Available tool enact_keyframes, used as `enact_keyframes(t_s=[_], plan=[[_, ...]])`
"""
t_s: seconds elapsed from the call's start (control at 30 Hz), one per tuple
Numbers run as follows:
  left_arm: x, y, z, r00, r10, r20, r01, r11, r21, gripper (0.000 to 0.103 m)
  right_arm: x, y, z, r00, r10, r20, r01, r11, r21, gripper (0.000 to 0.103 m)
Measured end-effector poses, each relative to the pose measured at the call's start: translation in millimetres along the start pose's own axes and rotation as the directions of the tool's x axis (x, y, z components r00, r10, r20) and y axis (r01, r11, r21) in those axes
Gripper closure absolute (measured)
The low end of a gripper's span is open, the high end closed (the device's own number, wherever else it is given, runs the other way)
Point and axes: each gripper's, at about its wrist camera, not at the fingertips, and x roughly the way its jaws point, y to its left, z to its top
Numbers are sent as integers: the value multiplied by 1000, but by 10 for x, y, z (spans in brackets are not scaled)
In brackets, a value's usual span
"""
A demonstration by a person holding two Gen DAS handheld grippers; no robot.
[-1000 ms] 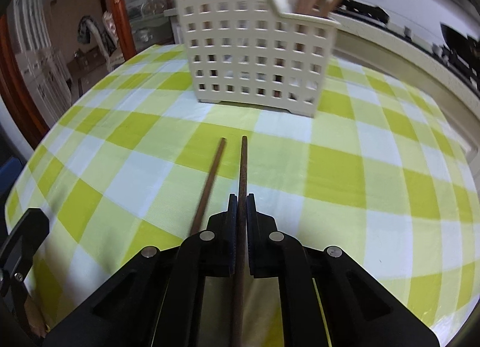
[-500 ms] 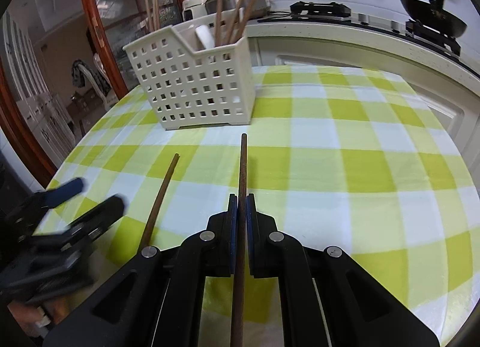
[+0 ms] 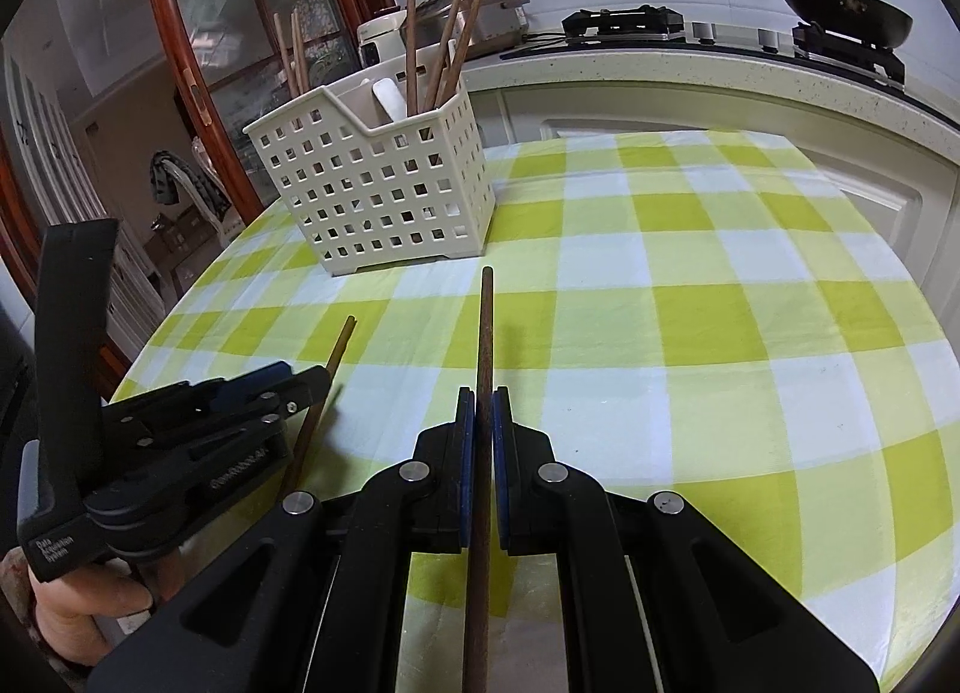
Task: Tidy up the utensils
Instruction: 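Close the right tool on a chopstick while the left tool grasps the last chopstick, then lift both chopsticks upright and carry them over the white caddy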
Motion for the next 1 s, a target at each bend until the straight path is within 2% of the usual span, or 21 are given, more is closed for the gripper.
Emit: enact_keyframes(t_s=[0.2,0.3,0.5,0.73,1.0], plan=[[34,-24,-30,1000,8,-8,-8,1000,7,83,0,-15,1,1000,-4,1,4,1000,8,97],[39,-6,-25,1000,15,-9,-15,1000,6,95,18,5,-3,1000,-3,-3,3,1000,6,97],[37,58,-10,1000,-19,-2,19,1000,-11,97,11,90,-2,1000,1,-5,-1,1000,-12,97],[-316,199,6,993,-44,109,48,998,-32,97,-79,168,46,999,4,34,-4,1000,-22,97],[-882,406,0,965,-43,258,55,998,-39,97,-234,396,172,994,32,106,-25,998,-63,97]])
